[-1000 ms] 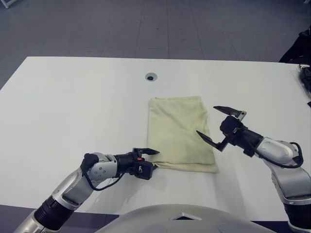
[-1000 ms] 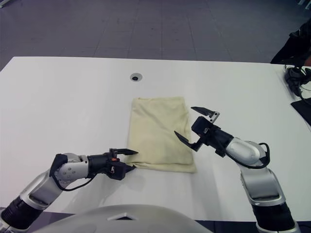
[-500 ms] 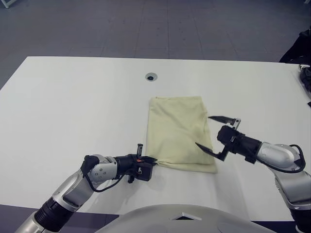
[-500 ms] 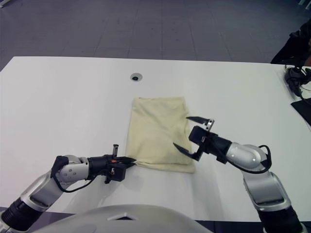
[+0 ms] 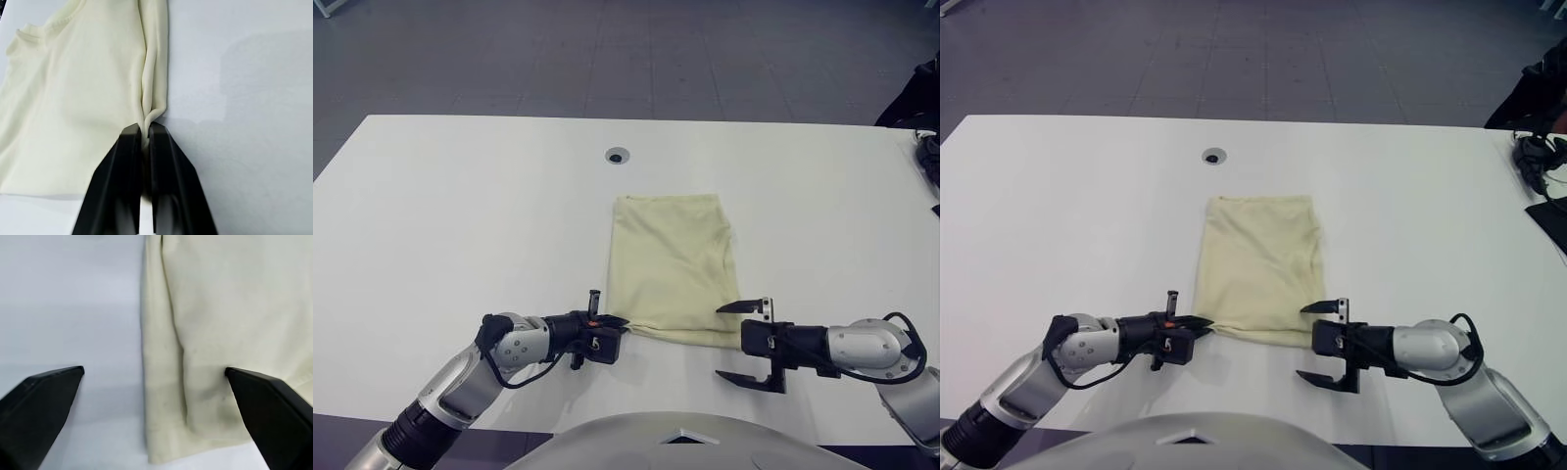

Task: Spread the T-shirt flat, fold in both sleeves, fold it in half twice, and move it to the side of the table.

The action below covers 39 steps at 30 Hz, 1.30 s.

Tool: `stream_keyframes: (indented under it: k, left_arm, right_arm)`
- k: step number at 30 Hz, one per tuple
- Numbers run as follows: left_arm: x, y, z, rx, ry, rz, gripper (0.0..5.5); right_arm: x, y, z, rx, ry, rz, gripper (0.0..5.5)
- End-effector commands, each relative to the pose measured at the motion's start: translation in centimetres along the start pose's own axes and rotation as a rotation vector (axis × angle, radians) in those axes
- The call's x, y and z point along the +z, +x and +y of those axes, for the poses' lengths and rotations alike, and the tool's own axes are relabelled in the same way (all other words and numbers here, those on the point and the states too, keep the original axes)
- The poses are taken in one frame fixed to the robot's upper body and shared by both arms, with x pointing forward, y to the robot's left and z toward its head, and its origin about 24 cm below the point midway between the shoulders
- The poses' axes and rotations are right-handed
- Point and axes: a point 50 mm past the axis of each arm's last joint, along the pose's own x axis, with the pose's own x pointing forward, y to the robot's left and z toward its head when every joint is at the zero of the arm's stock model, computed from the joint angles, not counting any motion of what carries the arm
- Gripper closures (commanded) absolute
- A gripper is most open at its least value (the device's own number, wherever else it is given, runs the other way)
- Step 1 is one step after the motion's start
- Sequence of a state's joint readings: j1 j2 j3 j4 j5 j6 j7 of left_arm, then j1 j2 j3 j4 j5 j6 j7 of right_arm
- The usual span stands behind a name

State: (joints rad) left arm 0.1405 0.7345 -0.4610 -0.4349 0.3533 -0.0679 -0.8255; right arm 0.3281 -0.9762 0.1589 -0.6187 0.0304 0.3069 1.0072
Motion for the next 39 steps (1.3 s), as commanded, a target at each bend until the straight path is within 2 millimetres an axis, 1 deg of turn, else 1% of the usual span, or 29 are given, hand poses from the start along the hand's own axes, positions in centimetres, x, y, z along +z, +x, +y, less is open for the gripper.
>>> stream_keyframes:
  k: [1,5,10,19,30,32,39]
  left_arm:
    - [-1.2,0.2,-1.5,-0.082,-0.039,0.084,5.44]
    - [-1.1,0.3,-1.6,-0.086,-0.038,0.085,5.44]
    - [-1.2,0.3,-2.1,-0.080,-0.047,0.092,5.44]
    - [-1.4,0.4,-2.4,-0.082,-0.042,0.100,5.44]
    - [-1.5,0.5,-2.4,-0.078,-0.040,0.102,5.44]
    - [-1.5,0.5,-2.4,-0.077,-0.039,0.102,5.44]
    - [-1.4,0.4,-2.0,-0.051,-0.039,0.089,5.44]
  right_arm:
    - [-0.8,0.1,-0.2,-0.004,-0.011,0.091,0.77]
    - [-1.0,-0.1,-0.4,-0.023,-0.007,0.112,1.33]
    - [-1.3,-0.2,-1.4,-0.057,-0.027,0.138,2.09]
    - [-1.8,-0.2,-1.9,-0.065,-0.032,0.165,3.38]
    - [-1.8,0.0,-2.1,-0.066,-0.035,0.151,5.17]
    - [-1.8,0.0,-2.1,-0.070,-0.037,0.149,5.40]
    - [-1.5,-0.1,-2.5,-0.099,-0.056,0.124,5.42]
